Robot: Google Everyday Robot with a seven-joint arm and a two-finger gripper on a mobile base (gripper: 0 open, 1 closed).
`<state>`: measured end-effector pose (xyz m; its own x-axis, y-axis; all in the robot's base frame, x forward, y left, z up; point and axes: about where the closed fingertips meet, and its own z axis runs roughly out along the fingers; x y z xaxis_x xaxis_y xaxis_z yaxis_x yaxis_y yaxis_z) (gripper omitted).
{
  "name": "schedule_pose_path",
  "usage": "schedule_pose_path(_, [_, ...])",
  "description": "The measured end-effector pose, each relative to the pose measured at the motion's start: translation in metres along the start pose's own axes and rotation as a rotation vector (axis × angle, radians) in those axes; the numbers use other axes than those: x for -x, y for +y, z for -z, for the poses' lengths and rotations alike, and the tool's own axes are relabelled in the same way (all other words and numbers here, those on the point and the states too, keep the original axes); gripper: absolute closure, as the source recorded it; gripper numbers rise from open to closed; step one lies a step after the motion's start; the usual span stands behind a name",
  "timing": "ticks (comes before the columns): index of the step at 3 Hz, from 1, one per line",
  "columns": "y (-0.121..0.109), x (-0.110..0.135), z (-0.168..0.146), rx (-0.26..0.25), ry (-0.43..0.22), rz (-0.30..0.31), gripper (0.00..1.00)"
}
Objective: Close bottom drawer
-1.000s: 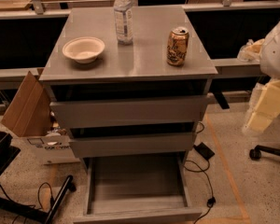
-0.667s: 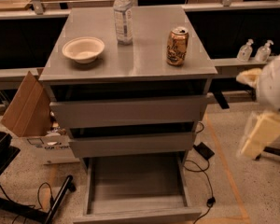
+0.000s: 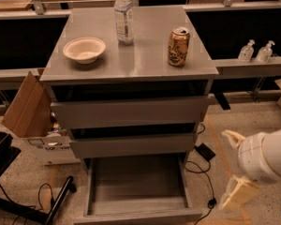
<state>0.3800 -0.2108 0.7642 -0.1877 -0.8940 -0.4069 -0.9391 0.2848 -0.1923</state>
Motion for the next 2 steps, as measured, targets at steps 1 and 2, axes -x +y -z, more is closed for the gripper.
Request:
schedule_pose_path(1, [0.024, -0.033, -0.071, 0.016, -0.020, -0.087, 0.00])
schedule_pose_path(2, [0.009, -0.037, -0.082, -0.056, -0.035, -0.103, 0.00])
